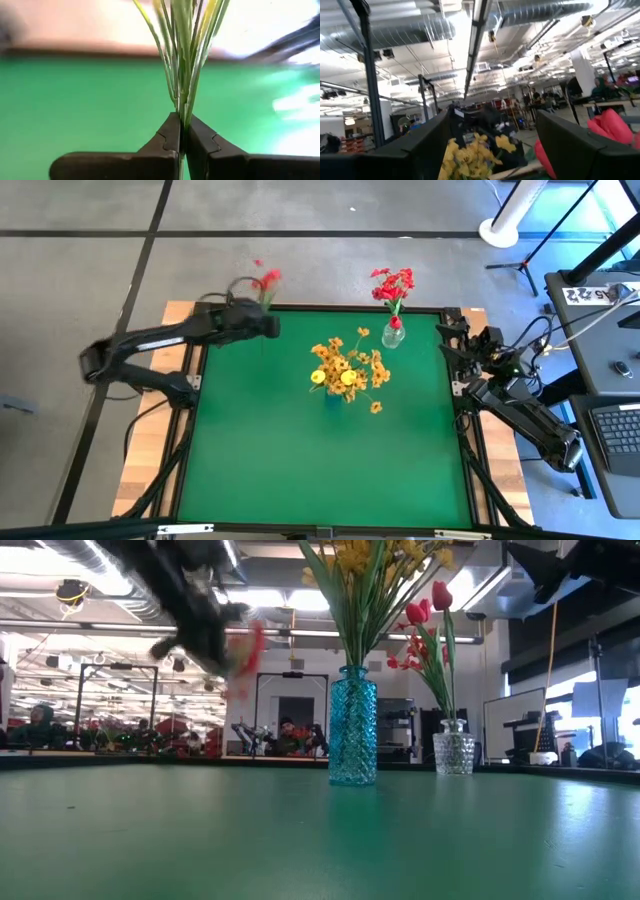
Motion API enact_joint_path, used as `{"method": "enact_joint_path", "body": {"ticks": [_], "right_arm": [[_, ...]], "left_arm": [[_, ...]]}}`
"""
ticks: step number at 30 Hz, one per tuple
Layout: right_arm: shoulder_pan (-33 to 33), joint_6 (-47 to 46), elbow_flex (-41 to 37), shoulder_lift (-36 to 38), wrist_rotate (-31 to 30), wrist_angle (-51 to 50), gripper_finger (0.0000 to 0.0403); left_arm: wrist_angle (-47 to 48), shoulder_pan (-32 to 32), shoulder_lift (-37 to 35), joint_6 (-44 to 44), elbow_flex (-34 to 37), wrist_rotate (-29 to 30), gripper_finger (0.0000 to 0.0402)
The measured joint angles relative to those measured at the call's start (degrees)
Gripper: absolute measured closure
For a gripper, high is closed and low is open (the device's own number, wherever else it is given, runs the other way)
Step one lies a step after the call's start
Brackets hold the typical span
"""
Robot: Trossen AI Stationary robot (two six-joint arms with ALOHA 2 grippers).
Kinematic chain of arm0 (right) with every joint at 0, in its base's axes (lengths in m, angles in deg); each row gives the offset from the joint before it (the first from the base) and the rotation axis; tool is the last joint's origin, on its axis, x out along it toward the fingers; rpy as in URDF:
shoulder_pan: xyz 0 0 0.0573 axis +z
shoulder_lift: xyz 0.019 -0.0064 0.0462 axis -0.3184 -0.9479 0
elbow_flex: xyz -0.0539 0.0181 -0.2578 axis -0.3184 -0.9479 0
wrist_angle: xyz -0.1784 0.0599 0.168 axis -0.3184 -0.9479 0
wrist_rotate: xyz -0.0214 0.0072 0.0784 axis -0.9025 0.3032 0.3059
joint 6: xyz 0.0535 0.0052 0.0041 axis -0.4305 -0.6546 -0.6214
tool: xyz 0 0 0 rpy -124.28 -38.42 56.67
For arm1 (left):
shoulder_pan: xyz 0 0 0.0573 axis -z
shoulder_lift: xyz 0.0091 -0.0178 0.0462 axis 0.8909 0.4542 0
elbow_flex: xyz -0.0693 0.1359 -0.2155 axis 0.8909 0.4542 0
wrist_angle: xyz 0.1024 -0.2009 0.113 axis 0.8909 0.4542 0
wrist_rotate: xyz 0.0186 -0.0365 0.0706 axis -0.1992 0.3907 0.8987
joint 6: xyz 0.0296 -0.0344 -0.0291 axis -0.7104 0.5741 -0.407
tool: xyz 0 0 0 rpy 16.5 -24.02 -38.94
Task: Sort flowers into vase by color
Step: Put the red flowers into the transparent crystal vase
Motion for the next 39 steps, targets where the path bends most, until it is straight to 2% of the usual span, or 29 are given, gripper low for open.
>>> {"method": "enact_joint_path", "body": {"ticks": [6, 10, 13, 18, 20, 27, 33, 39], "right_arm": [[0.0, -3.92, 0.11, -1.5, 0.12, 7.66, 0.011], [0.0, -5.3, 1.39, -3.89, 0.18, 8.91, 0.011], [0.0, -5.38, 4.0, -7.39, 2.48, 9.19, 0.011], [0.0, -5.54, 9.98, -14.73, 7.03, 9.06, 0.011], [0.74, -5.54, 12.53, -18.02, 8.29, 8.9, 0.011], [12.03, -2.1, 20.93, -29.71, 9.06, 8.77, 0.011], [21.53, 5.45, 28.72, -38.8, 6.93, 4.47, 0.011], [26.72, 16.24, 38.64, -45.2, -0.39, -10.82, 0.011]], "left_arm": [[-28.03, 10.66, -13.13, -8.59, -0.08, -1.45, 0.0398], [-46.99, 18.44, -14.94, -19.05, -0.23, -3.56, 0.0398], [-53.16, 22.52, -13.58, -24.2, -0.23, -4.54, 0.0398], [-54.56, 23.93, -8.53, -24.35, -0.8, -4.46, 0.0398], [-54.55, 23.89, -5.48, -24.16, -2.35, -6.09, 0.0398], [-53.15, 23.93, 5.8, -25.61, -15.03, -15.08, 0.0398], [-44.1, 24.06, 12.76, -27.12, -28.12, -15.93, 0.0398], [-39.56, 25.42, 17.25, -30.59, -35.6, -16.07, 0.0398]]}}
